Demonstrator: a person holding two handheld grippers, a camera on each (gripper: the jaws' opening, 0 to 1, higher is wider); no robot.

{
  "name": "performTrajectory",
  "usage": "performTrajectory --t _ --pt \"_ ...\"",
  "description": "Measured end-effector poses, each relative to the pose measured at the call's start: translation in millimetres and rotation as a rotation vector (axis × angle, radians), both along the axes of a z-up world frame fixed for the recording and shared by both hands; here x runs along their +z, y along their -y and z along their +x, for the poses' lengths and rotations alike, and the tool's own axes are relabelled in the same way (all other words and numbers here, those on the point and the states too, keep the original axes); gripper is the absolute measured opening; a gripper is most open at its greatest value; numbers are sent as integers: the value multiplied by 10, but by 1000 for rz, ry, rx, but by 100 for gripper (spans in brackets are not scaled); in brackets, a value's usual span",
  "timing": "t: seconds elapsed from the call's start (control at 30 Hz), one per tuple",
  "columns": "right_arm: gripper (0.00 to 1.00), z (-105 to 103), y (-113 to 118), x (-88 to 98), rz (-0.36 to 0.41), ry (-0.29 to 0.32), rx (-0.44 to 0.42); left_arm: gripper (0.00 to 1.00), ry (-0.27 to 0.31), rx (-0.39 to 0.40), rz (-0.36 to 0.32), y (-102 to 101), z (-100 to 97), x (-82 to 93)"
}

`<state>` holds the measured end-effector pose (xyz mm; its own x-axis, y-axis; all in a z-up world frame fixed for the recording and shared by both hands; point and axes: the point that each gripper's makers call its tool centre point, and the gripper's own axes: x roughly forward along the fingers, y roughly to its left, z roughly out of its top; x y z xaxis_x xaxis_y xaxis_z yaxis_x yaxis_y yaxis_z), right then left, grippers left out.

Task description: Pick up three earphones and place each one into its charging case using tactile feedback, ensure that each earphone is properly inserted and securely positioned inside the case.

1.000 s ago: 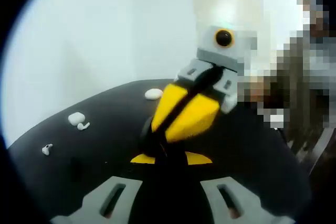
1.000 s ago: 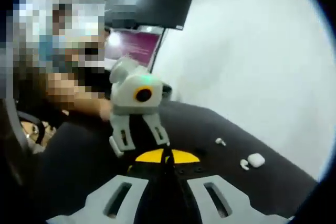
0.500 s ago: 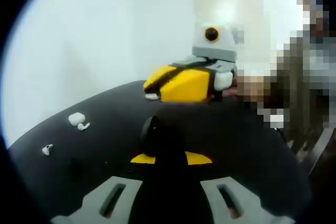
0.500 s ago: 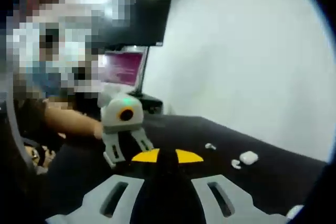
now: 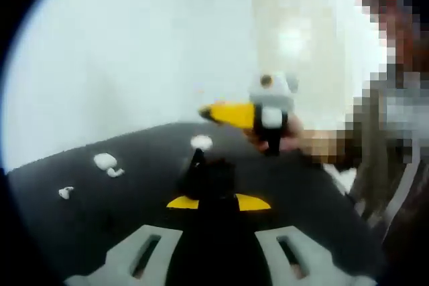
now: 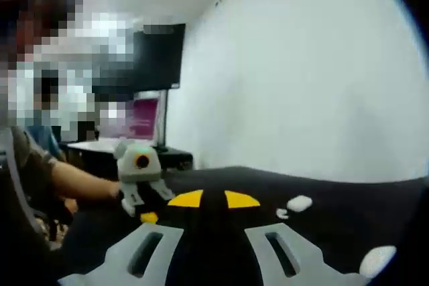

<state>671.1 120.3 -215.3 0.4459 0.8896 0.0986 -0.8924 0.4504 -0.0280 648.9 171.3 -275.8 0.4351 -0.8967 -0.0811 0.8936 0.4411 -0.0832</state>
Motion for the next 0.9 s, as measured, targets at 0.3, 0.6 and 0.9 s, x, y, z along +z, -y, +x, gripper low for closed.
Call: performTrajectory --t 0.3,0.6,0.9 --pt "20 -123 -206 -187 -89 -96 96 14 -23 109 -276 -412 174 384" --pt "22 -446 -578 -657 -363 -98 230 14 15 120 -43 -453 234 315" --pt "22 -482 -614 -674 -352 -76 240 14 -60 160 108 -704 216 -114"
